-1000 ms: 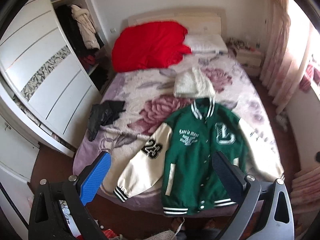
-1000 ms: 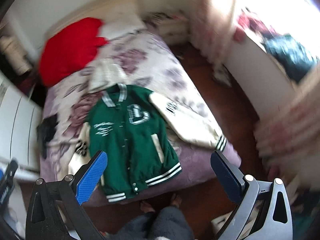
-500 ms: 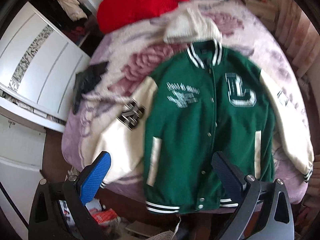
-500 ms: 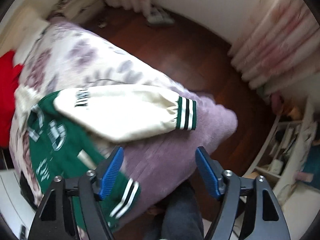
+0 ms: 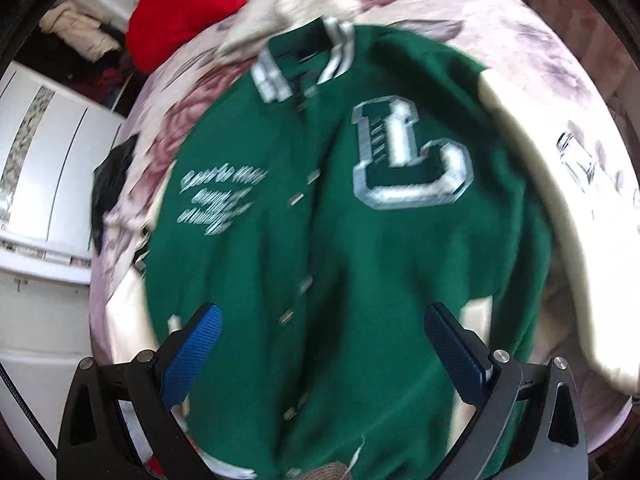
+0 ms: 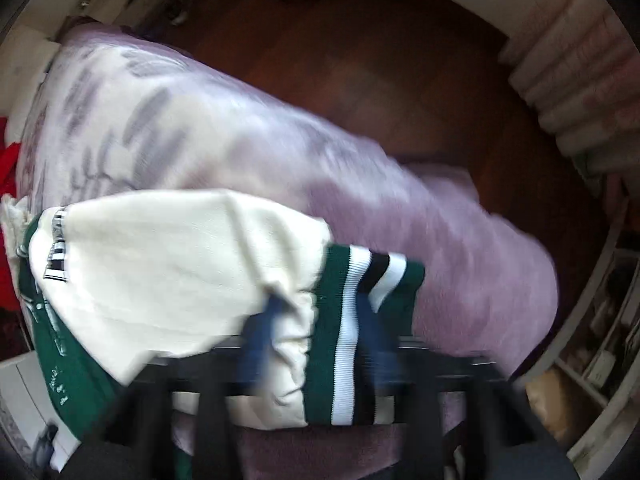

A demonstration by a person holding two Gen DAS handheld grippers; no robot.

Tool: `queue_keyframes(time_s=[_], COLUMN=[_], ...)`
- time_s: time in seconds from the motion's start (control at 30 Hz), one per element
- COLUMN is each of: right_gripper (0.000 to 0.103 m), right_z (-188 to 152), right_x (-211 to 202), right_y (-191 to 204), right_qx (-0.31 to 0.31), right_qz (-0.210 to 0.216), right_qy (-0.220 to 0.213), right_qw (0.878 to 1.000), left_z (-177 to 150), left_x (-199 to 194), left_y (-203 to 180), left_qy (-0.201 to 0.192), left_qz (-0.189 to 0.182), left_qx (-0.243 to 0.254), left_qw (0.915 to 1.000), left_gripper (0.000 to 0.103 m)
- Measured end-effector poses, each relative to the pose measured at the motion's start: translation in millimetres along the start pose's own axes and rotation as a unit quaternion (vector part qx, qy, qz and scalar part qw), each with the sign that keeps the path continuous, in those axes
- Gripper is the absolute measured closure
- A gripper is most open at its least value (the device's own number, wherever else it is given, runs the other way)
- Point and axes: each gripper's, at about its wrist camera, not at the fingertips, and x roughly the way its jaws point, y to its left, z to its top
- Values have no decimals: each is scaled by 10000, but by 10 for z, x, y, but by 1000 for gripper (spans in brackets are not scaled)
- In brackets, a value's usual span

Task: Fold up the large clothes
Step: 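Grasp the cream sleeve cuff with the right gripper and lift it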

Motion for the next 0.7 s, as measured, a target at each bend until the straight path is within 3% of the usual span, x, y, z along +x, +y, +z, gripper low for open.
queue_keyframes(time_s=[0.23,0.43,0.6,0.7], right_gripper=[87,88,89,89], right_z=[746,1659,2213,2260], right_x=[-754,-889,-655,-695], right_y=[144,666,1062,1197], right_qx=[-162,-1005,-1416,-1396], right_qz=[258,-199,-621,-570], right_qy=[-1043,-1588,-1534,-1510], right_qw=[9941,9820,9760,9770], left_z=[792,1365,1430,1378], left_x=[261,584,982,1029], left_y=[-722,-1148,-1474,-1438], left_qy=[-160,-184,-93,-162], left_qz=[-331,-412,-150,-281], left_qx=[347,366,788,657], left_qw=[9987,9983,9967,9973], left_gripper=[0,0,0,0])
